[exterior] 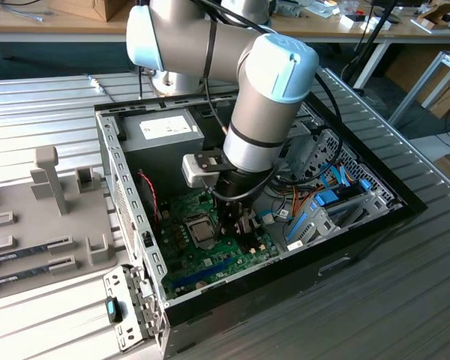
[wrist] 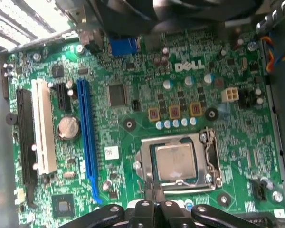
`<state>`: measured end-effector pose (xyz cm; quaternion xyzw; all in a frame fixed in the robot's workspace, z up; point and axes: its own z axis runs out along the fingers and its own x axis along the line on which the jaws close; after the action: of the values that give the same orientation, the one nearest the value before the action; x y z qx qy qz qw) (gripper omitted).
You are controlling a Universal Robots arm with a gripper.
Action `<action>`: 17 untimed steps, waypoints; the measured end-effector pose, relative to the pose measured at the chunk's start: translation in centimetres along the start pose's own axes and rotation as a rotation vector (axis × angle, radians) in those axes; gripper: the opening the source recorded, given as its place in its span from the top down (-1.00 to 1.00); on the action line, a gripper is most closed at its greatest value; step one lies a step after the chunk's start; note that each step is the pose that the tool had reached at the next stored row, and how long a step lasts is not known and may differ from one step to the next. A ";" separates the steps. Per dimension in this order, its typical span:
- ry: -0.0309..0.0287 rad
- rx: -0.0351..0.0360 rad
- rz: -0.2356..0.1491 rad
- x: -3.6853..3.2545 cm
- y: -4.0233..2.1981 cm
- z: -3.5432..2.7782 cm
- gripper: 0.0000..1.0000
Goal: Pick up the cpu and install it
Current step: 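Install the first cpu locking lever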
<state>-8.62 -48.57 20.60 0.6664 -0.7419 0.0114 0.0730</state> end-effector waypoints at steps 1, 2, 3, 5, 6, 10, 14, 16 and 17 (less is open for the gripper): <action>-0.0003 0.0002 0.000 0.01 0.15 0.01 0.79; -0.0010 0.0005 0.000 0.03 0.40 0.05 0.79; -0.0015 0.0006 0.000 0.03 0.42 0.05 0.79; -0.0032 0.0001 0.000 0.10 0.36 0.14 0.79; -0.0033 -0.0002 0.000 0.18 0.27 0.17 0.79; -0.0035 -0.0015 0.000 0.37 -0.33 0.22 0.79; -0.0031 -0.0051 -0.001 0.40 -1.51 0.24 0.79; -0.0026 -0.0090 -0.001 0.32 -2.06 0.54 0.79; -0.0024 -0.0100 -0.002 0.30 -2.19 0.63 0.79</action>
<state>-6.54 -49.18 19.83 0.6667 -0.7415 0.0068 0.0754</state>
